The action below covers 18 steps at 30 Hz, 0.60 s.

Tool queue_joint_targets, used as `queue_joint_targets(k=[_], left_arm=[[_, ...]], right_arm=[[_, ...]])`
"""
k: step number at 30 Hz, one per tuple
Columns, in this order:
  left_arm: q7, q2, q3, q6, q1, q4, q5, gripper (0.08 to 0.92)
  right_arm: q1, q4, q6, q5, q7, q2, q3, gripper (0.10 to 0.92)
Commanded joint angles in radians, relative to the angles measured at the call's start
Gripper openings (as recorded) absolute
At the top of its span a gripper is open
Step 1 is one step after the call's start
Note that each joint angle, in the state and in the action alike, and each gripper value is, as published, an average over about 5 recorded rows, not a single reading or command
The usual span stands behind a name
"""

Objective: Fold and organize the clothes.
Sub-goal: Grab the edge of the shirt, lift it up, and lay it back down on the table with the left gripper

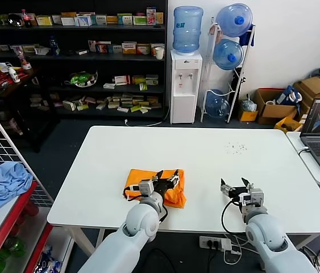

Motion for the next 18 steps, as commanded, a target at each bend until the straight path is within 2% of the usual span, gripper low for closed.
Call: queue_joint_targets(k=[1, 4, 10, 14, 18], left_arm=[[0.044, 0.198, -0.076, 0.004, 0.062, -0.077, 0.024, 0.759], [0.106, 0.298, -0.128, 0.048, 0.081, -0.096, 0.012, 0.814], [0.232, 0.437, -0.212, 0.159, 0.096, -0.137, -0.075, 0.822], [0.277, 0.469, -0.26, 0.238, 0.078, -0.1, -0.18, 0.823], [0.325, 0.465, -0.275, 0.293, 0.059, -0.059, -0.283, 0.823]], right_arm=[[-0.006, 0.01, 0.002, 0.0, -0.004, -0.013, 0.002, 0.823], [-0.012, 0.006, 0.006, 0.0, -0.01, -0.02, 0.004, 0.823], [-0.027, 0.005, 0.01, -0.004, -0.022, -0.028, 0.004, 0.823], [-0.033, 0.005, 0.01, -0.008, -0.028, -0.028, 0.003, 0.823], [-0.034, 0.005, 0.009, -0.008, -0.03, -0.026, 0.004, 0.823]])
